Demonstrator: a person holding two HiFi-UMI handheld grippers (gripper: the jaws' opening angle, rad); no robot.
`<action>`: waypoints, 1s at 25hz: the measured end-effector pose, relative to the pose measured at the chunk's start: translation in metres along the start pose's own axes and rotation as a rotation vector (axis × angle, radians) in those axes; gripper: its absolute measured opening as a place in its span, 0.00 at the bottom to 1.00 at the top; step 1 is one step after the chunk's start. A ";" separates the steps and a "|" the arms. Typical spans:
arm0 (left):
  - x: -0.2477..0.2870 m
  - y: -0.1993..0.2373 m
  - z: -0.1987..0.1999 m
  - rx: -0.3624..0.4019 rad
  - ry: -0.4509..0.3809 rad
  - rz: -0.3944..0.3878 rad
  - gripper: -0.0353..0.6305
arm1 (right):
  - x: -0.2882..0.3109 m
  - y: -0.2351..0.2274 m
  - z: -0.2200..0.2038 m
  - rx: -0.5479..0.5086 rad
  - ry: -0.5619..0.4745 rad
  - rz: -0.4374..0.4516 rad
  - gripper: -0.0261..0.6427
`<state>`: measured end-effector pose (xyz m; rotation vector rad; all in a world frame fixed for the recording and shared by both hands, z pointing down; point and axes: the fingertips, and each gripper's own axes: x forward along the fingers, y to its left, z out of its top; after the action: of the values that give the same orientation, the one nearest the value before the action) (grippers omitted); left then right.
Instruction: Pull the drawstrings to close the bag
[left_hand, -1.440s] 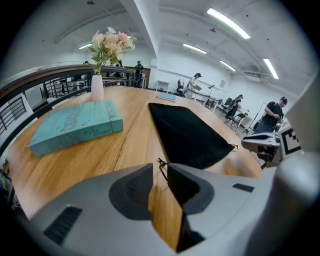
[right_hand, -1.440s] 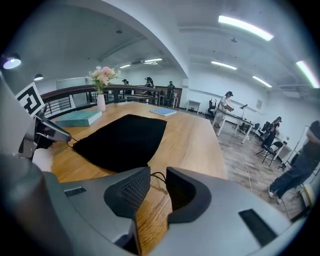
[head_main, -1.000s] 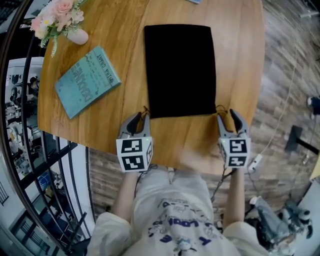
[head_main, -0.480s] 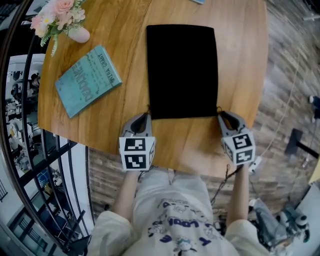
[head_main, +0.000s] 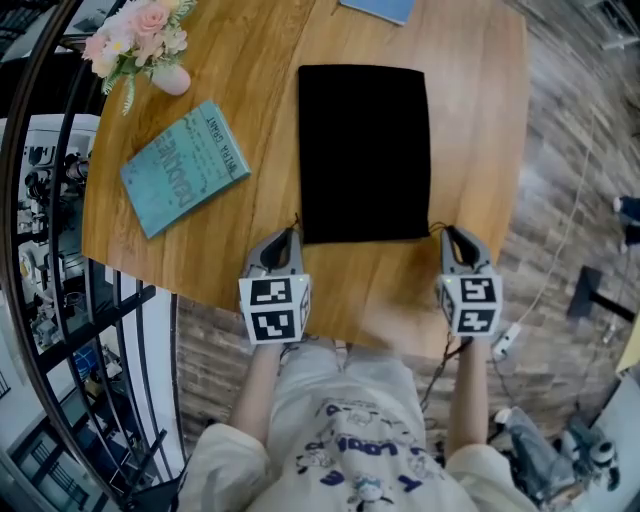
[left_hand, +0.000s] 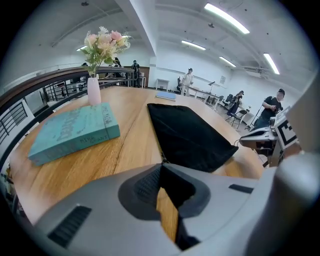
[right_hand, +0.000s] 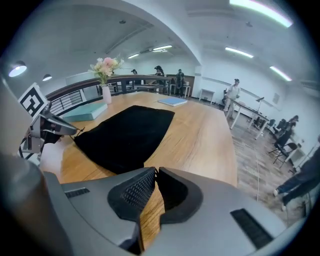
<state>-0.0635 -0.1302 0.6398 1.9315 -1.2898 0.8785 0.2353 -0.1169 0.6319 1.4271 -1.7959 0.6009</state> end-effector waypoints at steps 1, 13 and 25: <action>-0.003 0.001 0.003 -0.004 -0.009 0.008 0.06 | -0.004 -0.002 0.004 0.023 -0.003 -0.023 0.07; -0.040 0.015 0.043 -0.018 -0.113 0.118 0.06 | -0.046 -0.015 0.041 0.196 -0.049 -0.220 0.07; -0.080 0.024 0.092 -0.021 -0.232 0.199 0.06 | -0.095 -0.031 0.085 0.273 -0.163 -0.376 0.07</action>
<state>-0.0937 -0.1716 0.5266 1.9567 -1.6438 0.7475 0.2512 -0.1309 0.5026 1.9911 -1.5462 0.5577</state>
